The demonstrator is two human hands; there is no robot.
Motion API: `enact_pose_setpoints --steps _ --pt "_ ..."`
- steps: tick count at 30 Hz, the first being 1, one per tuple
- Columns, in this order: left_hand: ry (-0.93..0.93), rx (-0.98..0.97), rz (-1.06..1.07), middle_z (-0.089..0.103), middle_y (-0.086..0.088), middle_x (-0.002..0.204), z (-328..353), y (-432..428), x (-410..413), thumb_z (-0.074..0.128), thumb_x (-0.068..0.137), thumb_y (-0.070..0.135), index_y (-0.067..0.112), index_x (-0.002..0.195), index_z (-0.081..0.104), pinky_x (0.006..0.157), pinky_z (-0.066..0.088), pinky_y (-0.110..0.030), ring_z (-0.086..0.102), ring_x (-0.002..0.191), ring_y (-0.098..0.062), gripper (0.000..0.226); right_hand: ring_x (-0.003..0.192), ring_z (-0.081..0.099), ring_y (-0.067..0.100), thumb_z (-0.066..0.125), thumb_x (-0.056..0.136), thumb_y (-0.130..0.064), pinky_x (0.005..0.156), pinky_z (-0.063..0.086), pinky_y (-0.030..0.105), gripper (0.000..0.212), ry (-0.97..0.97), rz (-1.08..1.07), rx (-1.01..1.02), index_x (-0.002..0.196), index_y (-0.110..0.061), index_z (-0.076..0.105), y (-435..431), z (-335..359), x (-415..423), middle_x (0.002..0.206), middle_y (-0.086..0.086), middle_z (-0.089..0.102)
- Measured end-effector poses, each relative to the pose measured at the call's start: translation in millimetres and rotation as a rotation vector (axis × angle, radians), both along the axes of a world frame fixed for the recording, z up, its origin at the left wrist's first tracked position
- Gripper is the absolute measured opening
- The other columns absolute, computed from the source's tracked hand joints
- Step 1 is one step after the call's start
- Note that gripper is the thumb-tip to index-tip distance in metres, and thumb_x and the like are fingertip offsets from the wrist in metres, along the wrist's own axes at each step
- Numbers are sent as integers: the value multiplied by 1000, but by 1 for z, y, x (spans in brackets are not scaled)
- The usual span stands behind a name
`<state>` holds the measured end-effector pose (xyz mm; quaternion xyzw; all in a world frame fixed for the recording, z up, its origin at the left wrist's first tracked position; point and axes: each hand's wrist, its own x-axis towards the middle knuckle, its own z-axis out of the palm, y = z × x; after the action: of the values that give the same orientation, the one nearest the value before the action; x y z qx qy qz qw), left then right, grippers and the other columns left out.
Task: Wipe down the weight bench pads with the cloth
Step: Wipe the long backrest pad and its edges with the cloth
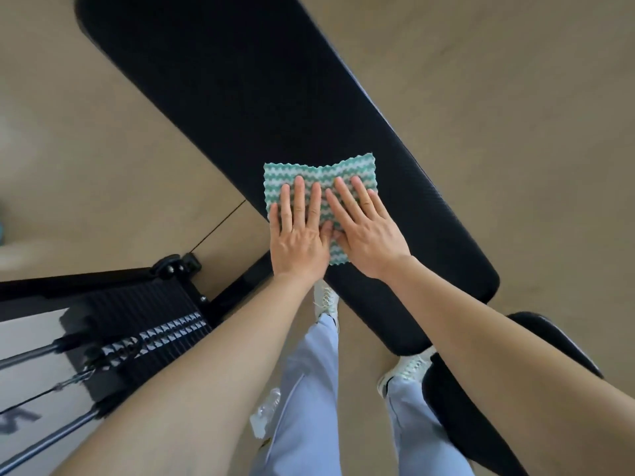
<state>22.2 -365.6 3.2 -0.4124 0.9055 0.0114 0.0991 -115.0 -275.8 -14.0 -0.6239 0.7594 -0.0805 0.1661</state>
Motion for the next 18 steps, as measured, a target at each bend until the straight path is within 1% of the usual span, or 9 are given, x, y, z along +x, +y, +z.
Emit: enact_pose_setpoints --steps 4,7,10,14,18 --pt "39 -20 104 -11 -13 170 20 -53 -15 19 109 50 18 162 -10 127 5 -52 -11 157 -33 69 159 -3 32 31 108 -43 129 8 48 67 70 111 -24 164 -17 5 -69 28 -26 172 7 1" --pt "55 -48 163 -13 -14 170 33 -92 -26 18 109 50 17 162 -12 127 5 -52 -12 156 -34 69 158 -7 30 27 107 -44 130 6 47 68 97 160 -29 164 -18 2 -117 47 -41 172 6 -2" --pt "63 -81 196 -14 -14 169 47 -130 -38 16 109 51 18 161 -12 127 4 -52 -12 156 -34 69 158 -11 29 26 107 -45 130 3 46 68 111 180 -41 164 -19 -1 -162 63 -53 172 5 -7" --pt "73 -108 218 -17 -13 169 63 -175 -49 14 109 50 19 161 -14 127 1 -51 -16 156 -32 67 157 -15 29 27 108 -44 129 -4 46 69 138 185 -62 163 -19 -5 -210 77 -61 171 4 -12" --pt "109 -149 231 -15 -12 169 78 -217 -59 12 109 48 20 162 -10 128 2 -50 -14 156 -31 64 156 -19 30 18 108 -44 129 -5 47 65 129 189 -83 163 -19 -8 -255 90 -69 170 3 -16"
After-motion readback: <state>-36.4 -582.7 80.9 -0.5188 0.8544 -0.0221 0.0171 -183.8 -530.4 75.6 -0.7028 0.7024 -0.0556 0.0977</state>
